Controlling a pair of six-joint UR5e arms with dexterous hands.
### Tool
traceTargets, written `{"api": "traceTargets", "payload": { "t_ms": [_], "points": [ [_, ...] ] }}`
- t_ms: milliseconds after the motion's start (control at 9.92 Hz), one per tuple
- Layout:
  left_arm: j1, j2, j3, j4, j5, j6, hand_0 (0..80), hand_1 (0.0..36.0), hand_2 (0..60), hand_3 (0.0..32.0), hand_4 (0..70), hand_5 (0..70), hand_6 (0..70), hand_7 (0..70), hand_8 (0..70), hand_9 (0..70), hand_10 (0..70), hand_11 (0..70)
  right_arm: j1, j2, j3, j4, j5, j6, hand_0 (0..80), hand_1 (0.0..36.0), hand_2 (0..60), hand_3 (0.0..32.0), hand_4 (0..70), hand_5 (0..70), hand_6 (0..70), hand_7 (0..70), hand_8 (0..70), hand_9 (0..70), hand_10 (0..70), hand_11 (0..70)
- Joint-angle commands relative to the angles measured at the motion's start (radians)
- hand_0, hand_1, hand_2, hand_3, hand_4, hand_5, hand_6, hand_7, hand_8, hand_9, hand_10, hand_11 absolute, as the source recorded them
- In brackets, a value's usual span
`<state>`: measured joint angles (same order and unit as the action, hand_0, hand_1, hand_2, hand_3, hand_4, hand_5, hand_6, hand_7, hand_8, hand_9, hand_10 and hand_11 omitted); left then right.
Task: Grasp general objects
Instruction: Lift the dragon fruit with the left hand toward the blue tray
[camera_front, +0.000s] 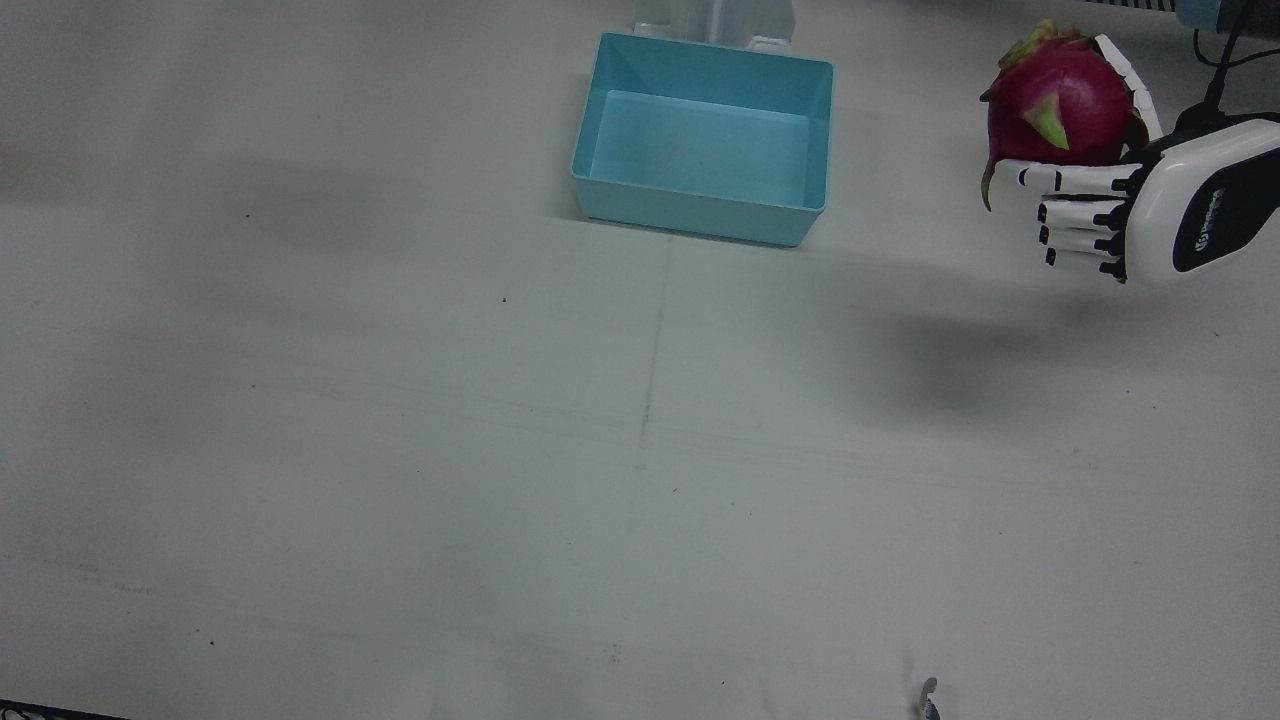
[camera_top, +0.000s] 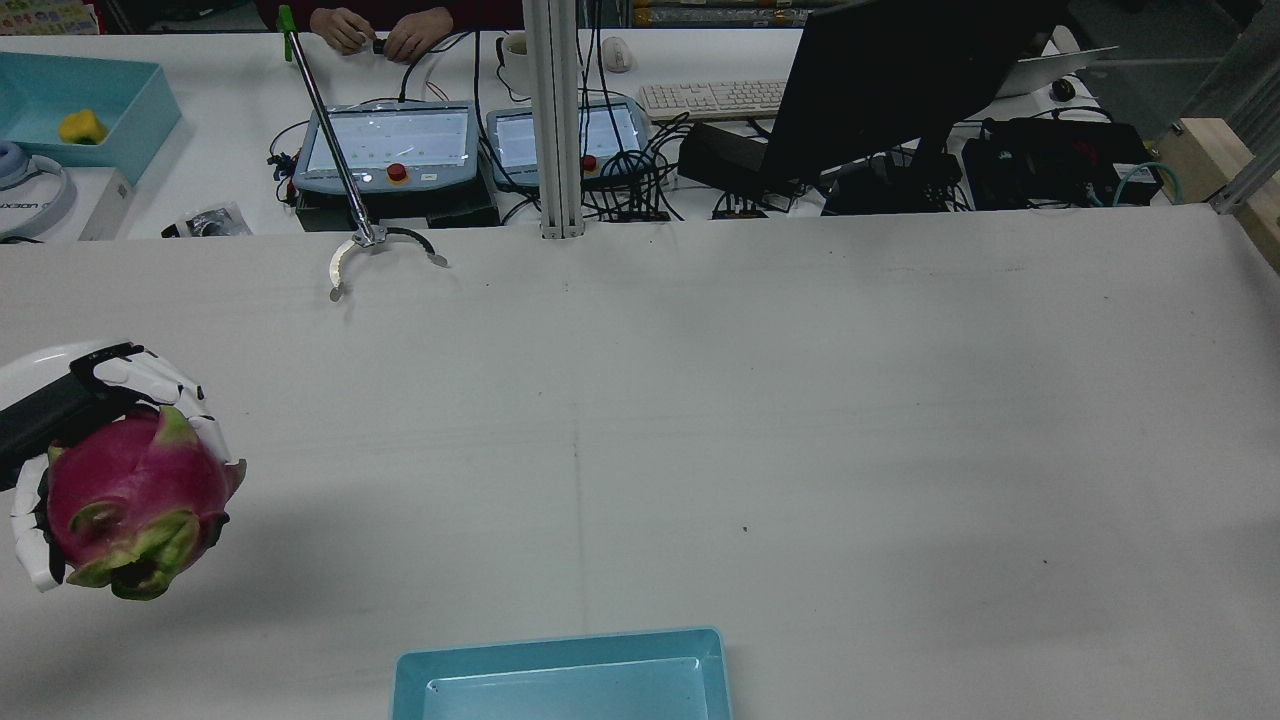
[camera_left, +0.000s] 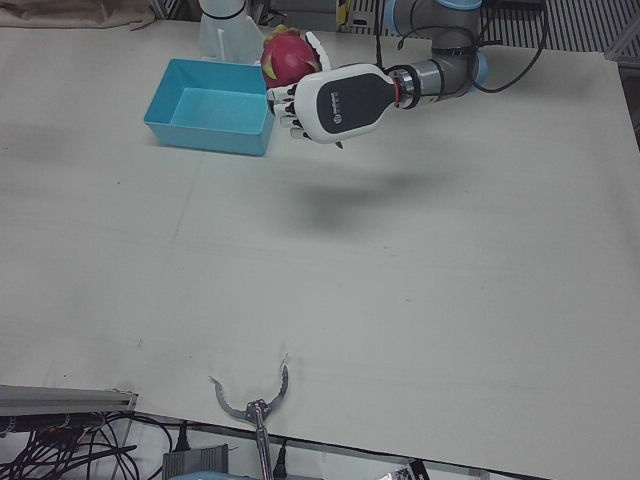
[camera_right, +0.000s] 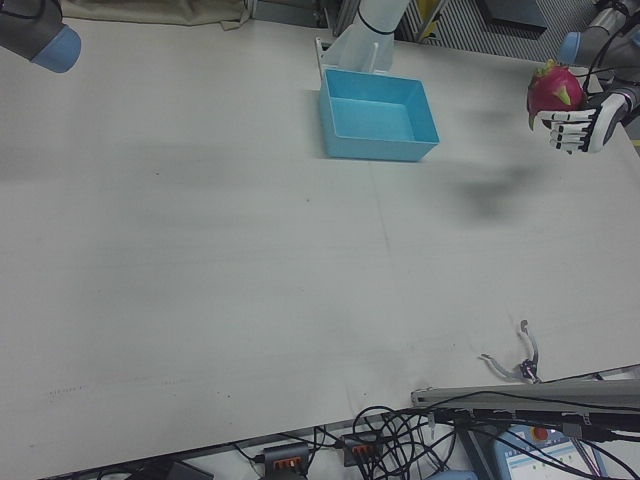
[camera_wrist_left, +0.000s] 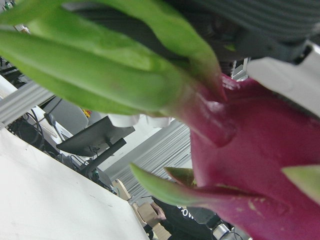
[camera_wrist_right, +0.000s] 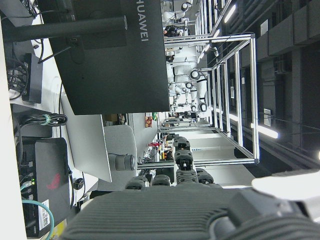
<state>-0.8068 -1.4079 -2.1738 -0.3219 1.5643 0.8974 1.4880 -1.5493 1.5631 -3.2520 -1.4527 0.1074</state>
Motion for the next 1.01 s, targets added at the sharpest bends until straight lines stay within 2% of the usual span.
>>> {"api": "traceTargets", "payload": {
  "t_ms": [0, 403, 706, 908],
  "points": [
    [0.121, -0.003, -0.047, -0.003, -0.053, 0.000, 46.7, 1.3, 60.0, 0.0, 70.0, 59.9, 70.0, 70.0, 70.0, 70.0, 70.0, 70.0, 0.000, 0.000, 0.002, 0.000, 0.000, 0.000, 0.0, 0.0, 0.0, 0.0, 0.0, 0.0, 0.0, 0.0, 0.0, 0.0, 0.0, 0.0],
    [0.273, -0.034, -0.052, 0.001, -0.128, 0.017, 47.1, 1.9, 60.0, 0.0, 70.0, 61.8, 70.0, 70.0, 70.0, 70.0, 70.0, 70.0, 0.000, 0.000, 0.002, 0.000, 0.000, 0.000, 0.0, 0.0, 0.0, 0.0, 0.0, 0.0, 0.0, 0.0, 0.0, 0.0, 0.0, 0.0],
    [0.379, -0.098, -0.054, 0.046, -0.173, 0.076, 47.5, 1.7, 60.0, 0.0, 70.0, 62.2, 70.0, 70.0, 70.0, 70.0, 70.0, 70.0, 0.000, 0.000, 0.000, 0.000, 0.000, 0.000, 0.0, 0.0, 0.0, 0.0, 0.0, 0.0, 0.0, 0.0, 0.0, 0.0, 0.0, 0.0],
    [0.432, -0.137, -0.054, 0.079, -0.176, 0.116, 47.8, 1.9, 60.0, 0.0, 70.0, 61.7, 70.0, 70.0, 70.0, 70.0, 70.0, 70.0, 0.000, 0.000, 0.000, 0.000, 0.000, 0.000, 0.0, 0.0, 0.0, 0.0, 0.0, 0.0, 0.0, 0.0, 0.0, 0.0, 0.0, 0.0]
  ]
}}
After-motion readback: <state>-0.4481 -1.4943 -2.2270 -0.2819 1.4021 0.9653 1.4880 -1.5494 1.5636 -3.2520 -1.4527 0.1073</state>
